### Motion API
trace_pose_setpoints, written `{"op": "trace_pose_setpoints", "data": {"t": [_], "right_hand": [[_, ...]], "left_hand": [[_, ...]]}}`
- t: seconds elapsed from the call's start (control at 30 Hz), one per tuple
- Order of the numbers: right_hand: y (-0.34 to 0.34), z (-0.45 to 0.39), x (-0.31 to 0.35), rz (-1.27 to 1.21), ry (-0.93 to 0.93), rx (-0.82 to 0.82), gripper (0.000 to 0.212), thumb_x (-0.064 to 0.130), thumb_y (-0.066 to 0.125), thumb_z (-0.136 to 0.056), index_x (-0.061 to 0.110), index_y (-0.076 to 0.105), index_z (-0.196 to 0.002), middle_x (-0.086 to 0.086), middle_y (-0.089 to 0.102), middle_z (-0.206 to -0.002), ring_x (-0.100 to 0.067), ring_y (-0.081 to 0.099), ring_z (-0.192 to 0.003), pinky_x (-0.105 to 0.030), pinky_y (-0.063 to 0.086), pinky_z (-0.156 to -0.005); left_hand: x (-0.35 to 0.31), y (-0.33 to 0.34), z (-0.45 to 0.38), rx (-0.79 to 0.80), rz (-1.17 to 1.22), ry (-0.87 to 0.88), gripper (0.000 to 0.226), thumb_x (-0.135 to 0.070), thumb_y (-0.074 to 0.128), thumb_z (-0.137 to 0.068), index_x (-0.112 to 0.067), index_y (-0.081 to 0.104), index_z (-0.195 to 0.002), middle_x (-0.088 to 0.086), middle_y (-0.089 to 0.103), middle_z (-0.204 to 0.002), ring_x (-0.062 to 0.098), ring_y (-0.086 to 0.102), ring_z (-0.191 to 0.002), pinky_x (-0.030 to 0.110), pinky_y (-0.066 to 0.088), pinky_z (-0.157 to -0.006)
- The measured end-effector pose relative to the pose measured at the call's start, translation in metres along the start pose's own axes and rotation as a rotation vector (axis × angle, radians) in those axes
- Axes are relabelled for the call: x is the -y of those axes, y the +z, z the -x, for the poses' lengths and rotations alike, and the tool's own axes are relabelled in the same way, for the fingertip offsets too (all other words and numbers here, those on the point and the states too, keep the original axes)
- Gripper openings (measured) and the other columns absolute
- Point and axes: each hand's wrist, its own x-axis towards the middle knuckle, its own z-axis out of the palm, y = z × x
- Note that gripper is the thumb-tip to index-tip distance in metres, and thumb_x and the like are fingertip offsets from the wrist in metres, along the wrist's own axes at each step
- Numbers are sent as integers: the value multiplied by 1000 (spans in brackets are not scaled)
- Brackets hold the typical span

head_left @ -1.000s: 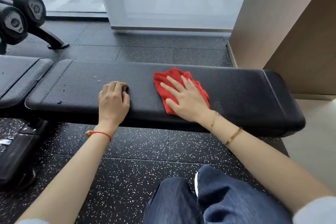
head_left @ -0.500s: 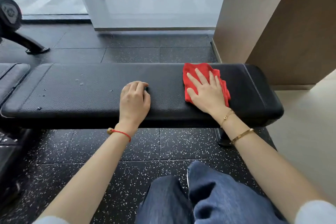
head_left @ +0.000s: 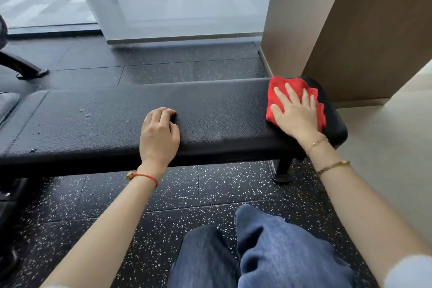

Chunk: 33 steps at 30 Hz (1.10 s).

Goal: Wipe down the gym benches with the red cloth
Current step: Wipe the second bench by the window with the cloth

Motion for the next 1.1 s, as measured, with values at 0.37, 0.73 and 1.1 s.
{"op": "trace_pose_setpoints", "data": {"t": [0.37,0.73,1.1], "right_hand": [[3,56,-22,-4,-58,-99,55,45,35,-98,37,29,-152,7,19,-163,-34,19,-148,-45,5,-122],[-5,-42,4,-29,126,16,58,49,29,-99,35,22,-154,3,10,-165,-41,5,-148,-48,-1,-122],[6,16,38,-39,-473,17,56,42,45,-97,38,30,-151,11,20,-162,-32,15,-149,-42,5,-123]], "left_hand": [[2,2,0,-10,0,18,29,-4,51,-90,-5,62,-117,12,62,-120,31,53,-117,42,41,-106],[-3,3,-1,-26,-12,-10,26,-4,52,-90,-5,61,-114,12,61,-119,32,52,-117,40,41,-106],[3,6,-1,-20,-18,7,28,-7,50,-90,-7,60,-116,9,60,-121,28,51,-119,39,40,-107]]}}
